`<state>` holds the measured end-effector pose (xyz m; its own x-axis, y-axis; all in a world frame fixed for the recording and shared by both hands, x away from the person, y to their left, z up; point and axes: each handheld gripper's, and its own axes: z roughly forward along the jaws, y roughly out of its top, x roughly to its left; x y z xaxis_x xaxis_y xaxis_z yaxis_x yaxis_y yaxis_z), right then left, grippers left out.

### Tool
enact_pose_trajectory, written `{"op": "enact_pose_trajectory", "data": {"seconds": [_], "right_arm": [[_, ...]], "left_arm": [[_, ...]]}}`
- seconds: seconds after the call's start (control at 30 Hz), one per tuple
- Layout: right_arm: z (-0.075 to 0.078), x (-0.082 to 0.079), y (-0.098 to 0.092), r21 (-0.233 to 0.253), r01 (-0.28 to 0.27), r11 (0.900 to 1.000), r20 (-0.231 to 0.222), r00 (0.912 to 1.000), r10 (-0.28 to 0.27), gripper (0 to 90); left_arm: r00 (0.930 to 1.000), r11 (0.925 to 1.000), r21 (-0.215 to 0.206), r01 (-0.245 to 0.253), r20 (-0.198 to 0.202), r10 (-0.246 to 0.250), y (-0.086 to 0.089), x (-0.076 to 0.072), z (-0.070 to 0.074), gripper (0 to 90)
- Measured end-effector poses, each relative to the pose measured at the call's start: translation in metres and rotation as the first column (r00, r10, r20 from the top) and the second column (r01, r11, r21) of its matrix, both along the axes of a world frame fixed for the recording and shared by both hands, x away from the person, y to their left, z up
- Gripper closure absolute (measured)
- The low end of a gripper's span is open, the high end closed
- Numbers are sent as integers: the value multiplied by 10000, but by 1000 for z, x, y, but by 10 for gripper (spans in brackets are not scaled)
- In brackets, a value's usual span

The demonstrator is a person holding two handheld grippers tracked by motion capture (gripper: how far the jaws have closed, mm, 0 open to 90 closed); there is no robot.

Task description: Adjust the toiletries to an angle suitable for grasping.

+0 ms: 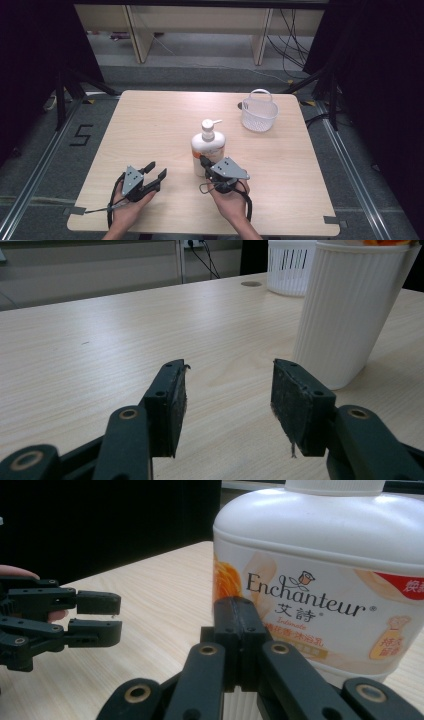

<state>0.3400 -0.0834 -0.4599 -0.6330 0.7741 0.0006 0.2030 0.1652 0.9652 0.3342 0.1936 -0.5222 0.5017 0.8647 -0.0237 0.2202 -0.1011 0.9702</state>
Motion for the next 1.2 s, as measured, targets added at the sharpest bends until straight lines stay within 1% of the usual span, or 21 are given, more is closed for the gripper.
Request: {"op": "enact_pose_trajectory", "data": {"seconds": [0.13,0.2,0.23,0.27,0.33,0.37,0.43,0.5,0.53,0.6,0.7,0.73,0.77,0.8,0.87,0.9,0.97,1.0,1.03,1.07,1.2], "right_arm": [[-1,4,3,173,23,9998,-74,10000,-21,900],[-1,6,3,57,60,10000,33,10000,-60,900],[-2,7,3,197,71,9998,-104,9999,-69,900],[-1,8,2,-14,201,9998,58,9998,-201,900],[-2,7,5,306,243,9992,-235,9994,-235,900],[-2,8,5,191,165,9997,-100,9998,-163,886],[2,4,6,343,112,9993,-21,9999,-111,858],[10,-5,6,419,206,9989,270,9994,-217,822],[15,-7,3,259,180,9995,677,9975,-198,797],[24,-14,1,254,380,9990,882,9953,-401,741],[35,-16,-3,308,622,9976,1389,9881,-659,664],[37,-14,-5,146,814,9966,1788,9804,-827,644],[39,-13,-7,144,945,9954,1854,9780,-955,621],[39,-13,-7,144,945,9954,1854,9780,-955,621],[40,-11,-10,223,1340,9907,1796,9743,-1358,555],[40,-12,-9,429,1392,9893,1666,9754,-1445,533],[40,-11,-11,385,1590,9865,1871,9687,-1634,493],[40,-11,-11,431,1569,9867,1686,9723,-1620,471],[41,-10,-13,276,1702,9850,1923,9661,-1723,443],[41,-11,-11,439,1759,9834,1654,9695,-1808,425],[42,-8,-10,524,1775,9827,1741,9674,-1841,399]], "left_arm": [[10000,10000,-5,11,6,-11,0,0,0,474],[10000,10000,11,11,-2,-11,1,0,0,474],[10000,10000,25,18,-6,-18,1,0,0,474],[10000,10000,45,35,-45,-35,1,0,0,474],[10000,10000,-4,33,-26,-33,1,0,0,473],[10000,10000,-45,41,-3,-41,1,1,0,473],[10000,10000,-53,3,-45,-3,1,1,0,473],[10000,10000,2,-15,-54,15,1,1,0,473],[10000,10000,-57,16,23,-16,1,3,-1,472],[10000,10000,-29,1,21,-1,1,2,0,472],[10000,10000,6,-25,-32,25,1,2,0,470],[10000,10000,-60,4,39,-4,1,3,-1,469],[10000,10000,-47,-5,32,5,1,3,-1,469],[10000,10000,-47,-5,32,5,1,3,-1,469],[10000,10000,-39,15,54,-15,0,3,-1,469],[10000,10000,-41,15,60,-14,0,3,-1,468],[10000,10000,-45,-4,51,4,1,3,-1,468],[10000,10000,-37,-9,43,9,1,3,-1,468],[10000,10000,-38,-10,45,10,1,3,-1,469],[10000,10000,-38,-10,45,10,1,3,-1,468],[10000,10000,-44,-73,-21,73,1,2,0,468]]}}
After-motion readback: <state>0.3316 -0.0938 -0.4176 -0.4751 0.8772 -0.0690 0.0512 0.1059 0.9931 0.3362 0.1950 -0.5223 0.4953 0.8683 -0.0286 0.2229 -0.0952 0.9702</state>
